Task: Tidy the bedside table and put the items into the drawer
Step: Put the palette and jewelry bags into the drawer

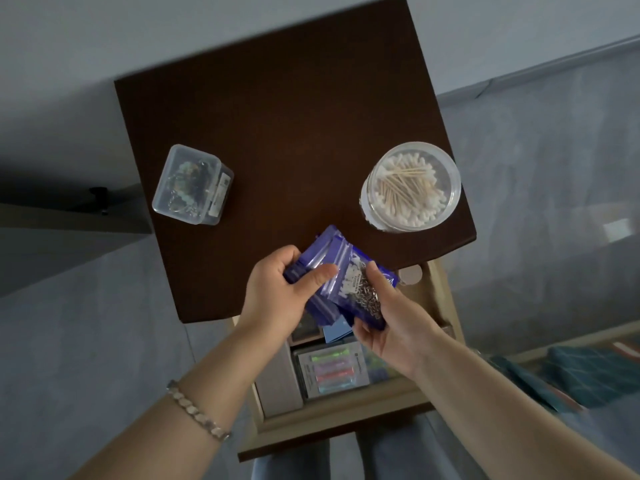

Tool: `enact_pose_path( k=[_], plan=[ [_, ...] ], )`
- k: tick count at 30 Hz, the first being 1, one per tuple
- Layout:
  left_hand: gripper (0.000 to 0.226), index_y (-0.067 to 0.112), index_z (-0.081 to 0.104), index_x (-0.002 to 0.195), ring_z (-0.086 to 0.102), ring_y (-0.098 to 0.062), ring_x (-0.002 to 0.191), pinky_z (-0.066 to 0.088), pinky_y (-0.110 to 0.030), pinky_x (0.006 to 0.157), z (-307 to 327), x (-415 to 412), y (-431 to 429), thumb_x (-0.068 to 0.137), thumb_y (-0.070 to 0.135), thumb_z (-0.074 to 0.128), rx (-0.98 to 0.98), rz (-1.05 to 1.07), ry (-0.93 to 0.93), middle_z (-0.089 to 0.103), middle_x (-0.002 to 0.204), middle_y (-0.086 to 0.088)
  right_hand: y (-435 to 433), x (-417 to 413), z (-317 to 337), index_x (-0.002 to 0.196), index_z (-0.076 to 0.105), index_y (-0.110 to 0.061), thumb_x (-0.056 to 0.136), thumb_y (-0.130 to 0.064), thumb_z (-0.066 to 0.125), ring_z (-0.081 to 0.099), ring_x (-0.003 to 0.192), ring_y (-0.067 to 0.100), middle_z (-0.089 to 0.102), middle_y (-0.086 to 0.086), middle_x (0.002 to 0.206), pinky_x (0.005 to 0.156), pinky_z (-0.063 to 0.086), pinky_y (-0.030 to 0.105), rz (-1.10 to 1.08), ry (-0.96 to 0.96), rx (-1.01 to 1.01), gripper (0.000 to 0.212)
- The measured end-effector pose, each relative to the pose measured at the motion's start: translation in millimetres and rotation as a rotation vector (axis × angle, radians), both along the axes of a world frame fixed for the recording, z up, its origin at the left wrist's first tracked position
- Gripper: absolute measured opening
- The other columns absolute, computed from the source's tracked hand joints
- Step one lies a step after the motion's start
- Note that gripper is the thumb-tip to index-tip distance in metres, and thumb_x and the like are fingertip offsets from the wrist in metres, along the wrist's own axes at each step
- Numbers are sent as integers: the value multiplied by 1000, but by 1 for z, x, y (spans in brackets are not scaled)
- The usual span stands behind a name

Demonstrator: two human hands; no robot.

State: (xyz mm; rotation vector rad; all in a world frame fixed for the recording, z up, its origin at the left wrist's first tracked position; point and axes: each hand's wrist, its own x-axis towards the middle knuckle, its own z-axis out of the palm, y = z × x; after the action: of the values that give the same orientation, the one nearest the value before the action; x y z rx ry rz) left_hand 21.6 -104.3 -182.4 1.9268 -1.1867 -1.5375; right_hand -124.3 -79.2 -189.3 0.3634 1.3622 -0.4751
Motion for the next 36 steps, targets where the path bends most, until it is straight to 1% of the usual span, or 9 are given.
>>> enact_pose_path(
  k=[6,11,14,17,23,26,30,33,36],
  plan=[
    [42,13,51,61,47,-1,46,37,-10,48,4,2,-1,55,52,65,-5,-63,51,51,49,6,6,-9,-3,113,58,-16,85,-28,59,66,85,17,71,6,99,68,47,29,-203,-60,-100,31],
    [30,12,56,65,51,-3,44,40,-14,44,8,17,-16,65,43,58,237,-88,209,54,50,7,-5,-35,4,104,56,-14,71,-26,59,68,80,18,71,6,88,76,55,35,-15,-156,-340,35],
    [44,11,56,65,53,-14,52,40,-23,54,12,15,-19,55,54,60,382,-103,315,55,61,-7,-5,-30,1,107,56,-11,69,-26,61,68,82,19,71,8,91,78,56,37,126,-174,-326,41],
    [53,9,61,70,56,-16,56,41,-23,54,8,3,-15,52,58,59,339,-36,257,60,65,-8,-2,-19,-2,119,54,-12,71,-28,61,66,97,27,66,14,113,81,55,44,38,-272,-235,51],
    [71,8,63,83,64,-30,81,48,-37,78,5,-9,-11,54,72,58,306,74,266,68,85,-12,8,-7,-10,129,49,-16,76,-33,59,64,104,28,64,13,119,81,56,42,-122,-330,-220,57],
    [81,26,63,108,64,-20,104,50,-33,91,7,-13,3,46,77,68,242,84,462,70,108,-1,13,0,-10,124,54,-12,75,-35,59,70,85,23,69,13,107,68,59,33,-240,-307,-151,54],
    [106,50,30,127,45,-1,125,45,-18,95,6,-20,20,36,61,84,121,-47,537,44,137,12,18,10,0,120,58,-16,86,-38,53,69,91,21,70,10,107,69,58,29,-226,-335,-111,41],
    [108,49,21,131,49,-1,121,44,-16,93,1,-21,24,44,41,86,18,-113,409,51,128,5,18,13,7,116,60,-16,87,-38,54,69,94,23,69,11,109,76,57,33,-198,-409,-98,37],
    [97,46,30,126,55,4,109,44,-10,85,0,-19,26,50,25,86,25,-67,349,57,115,6,15,13,13,115,61,-14,83,-33,55,69,91,24,70,11,107,78,55,33,-218,-437,-90,38]
  ],
)
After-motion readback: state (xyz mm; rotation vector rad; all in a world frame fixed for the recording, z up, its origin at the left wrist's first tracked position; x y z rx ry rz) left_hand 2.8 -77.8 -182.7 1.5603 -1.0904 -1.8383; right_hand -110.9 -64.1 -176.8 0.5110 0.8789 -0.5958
